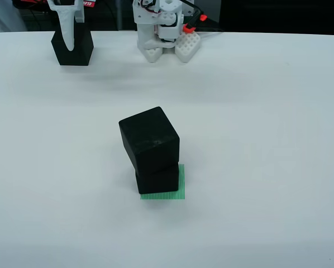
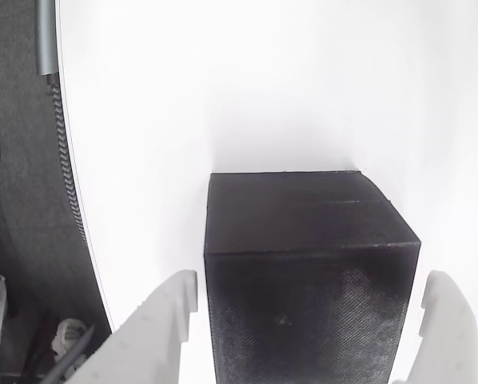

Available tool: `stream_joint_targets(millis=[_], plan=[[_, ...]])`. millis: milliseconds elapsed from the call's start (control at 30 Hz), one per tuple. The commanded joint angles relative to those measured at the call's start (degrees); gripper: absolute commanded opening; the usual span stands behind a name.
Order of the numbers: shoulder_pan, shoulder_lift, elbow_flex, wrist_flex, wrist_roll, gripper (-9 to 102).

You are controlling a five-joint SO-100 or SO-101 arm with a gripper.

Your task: Stack 3 Blocks on the chosen place.

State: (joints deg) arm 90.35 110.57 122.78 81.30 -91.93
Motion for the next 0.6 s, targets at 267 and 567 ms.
stream_joint_targets(millis=[267,567], plan=[[0.4,-5.0,0.0,-3.3,1.3,24],[-4.2,-6.6,-8.1,-1.4,4.8,12]])
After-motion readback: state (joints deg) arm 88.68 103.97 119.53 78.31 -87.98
